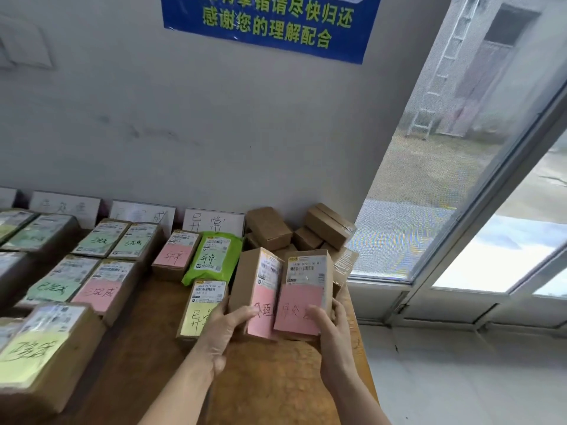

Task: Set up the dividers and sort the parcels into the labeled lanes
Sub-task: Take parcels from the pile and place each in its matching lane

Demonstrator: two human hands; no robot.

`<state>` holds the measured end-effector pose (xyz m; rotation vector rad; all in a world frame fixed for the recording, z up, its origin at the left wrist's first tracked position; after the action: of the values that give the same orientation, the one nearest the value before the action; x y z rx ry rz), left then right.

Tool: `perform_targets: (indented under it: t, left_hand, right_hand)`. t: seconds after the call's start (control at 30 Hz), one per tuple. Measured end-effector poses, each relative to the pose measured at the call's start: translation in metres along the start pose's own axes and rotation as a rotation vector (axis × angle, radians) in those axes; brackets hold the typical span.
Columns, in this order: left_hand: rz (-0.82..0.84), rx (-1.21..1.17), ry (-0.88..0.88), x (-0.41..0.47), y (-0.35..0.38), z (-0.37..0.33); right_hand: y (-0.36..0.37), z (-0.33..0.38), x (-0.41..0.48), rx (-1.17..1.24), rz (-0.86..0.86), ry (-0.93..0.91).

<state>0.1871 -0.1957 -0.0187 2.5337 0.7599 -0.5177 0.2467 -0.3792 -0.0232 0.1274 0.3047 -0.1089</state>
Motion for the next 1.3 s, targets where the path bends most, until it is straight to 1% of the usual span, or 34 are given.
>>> perform_targets:
  t: [0.13,0.27,0.43,0.7,1.03,1.3]
  left_hand:
    - [-0.062,-0.033,0.053,-0.009,-0.013,0.002]
    - [-0.084,-0.074,0.070,-0.023,-0.021,0.002]
    - [-0.119,-0.088,0.135,-0.048,-0.034,-0.001]
    - [-0.197,-0.090,0.199,-0.082,-0.049,0.010]
    - [-0.289,-0.139,0.222,-0.140,-0.063,0.032]
    - [-0.363,-0.170,0.244,-0.179,-0.097,0.032]
  right_hand:
    - [-0.001,-0.001,-0.016,0.016,-0.007,0.013]
    - [-0.003,-0.005,-0.035,0.030,-0.014,0.013]
    - [-0.003,-0.008,-0.050,0.050,0.008,0.006]
    - [-0.012,-0.004,-0.075,0.102,0.116,-0.012]
    - [-0.033,-0.003,-0.112,0.042,0.272,-0.020]
    - [-0.016,-0.017,-0.143,-0.033,0.379,-0.002]
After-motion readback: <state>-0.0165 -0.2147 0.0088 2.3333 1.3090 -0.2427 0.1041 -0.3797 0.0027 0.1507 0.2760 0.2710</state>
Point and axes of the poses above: each hand's wrist, its own x-axis towards the middle knuckle, its own y-axis out of the palm, z = x × y, the point moved 3 cm from there along x, towards the middle knuckle, and after that the axes turned 11 degrees about -z, right-handed, at the moved point
